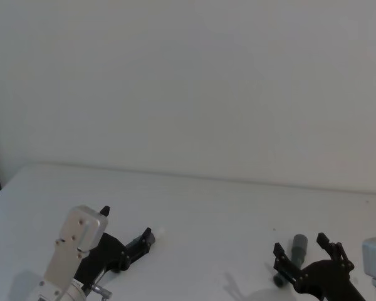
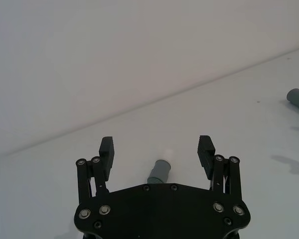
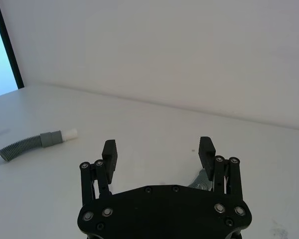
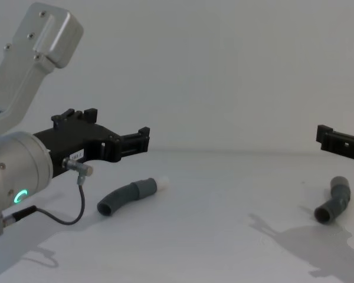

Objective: Use both hands to pick up one end of the pipe from the table, align the ends, and insert them.

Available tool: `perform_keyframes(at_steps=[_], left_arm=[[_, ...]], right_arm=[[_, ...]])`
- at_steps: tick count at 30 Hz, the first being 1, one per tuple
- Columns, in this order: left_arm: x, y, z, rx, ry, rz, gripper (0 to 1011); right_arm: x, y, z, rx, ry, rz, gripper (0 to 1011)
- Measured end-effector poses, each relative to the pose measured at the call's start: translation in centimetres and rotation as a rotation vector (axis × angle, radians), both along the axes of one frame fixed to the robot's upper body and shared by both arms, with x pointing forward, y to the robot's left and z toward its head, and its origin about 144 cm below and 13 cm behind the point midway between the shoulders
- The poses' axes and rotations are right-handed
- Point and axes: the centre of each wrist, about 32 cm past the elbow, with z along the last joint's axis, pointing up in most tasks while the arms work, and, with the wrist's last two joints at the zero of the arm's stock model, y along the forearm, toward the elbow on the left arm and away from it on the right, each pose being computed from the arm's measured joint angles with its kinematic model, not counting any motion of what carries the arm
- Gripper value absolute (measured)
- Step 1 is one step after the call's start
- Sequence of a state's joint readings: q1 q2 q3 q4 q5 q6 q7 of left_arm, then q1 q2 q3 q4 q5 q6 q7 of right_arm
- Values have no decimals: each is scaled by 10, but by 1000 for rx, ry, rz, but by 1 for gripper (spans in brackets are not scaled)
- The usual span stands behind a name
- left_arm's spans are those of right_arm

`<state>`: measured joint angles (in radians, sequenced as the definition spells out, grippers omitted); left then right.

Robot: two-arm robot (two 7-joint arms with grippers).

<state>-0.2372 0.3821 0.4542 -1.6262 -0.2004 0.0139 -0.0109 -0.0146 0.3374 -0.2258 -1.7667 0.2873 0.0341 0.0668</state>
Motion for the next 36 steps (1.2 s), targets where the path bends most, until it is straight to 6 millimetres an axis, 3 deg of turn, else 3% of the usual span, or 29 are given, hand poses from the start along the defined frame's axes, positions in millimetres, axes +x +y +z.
perform_keyframes(at_steps=[36], left_arm=[[0,0,0,0,0,0,1002]], right_arm=[[0,0,0,0,0,0,1001]])
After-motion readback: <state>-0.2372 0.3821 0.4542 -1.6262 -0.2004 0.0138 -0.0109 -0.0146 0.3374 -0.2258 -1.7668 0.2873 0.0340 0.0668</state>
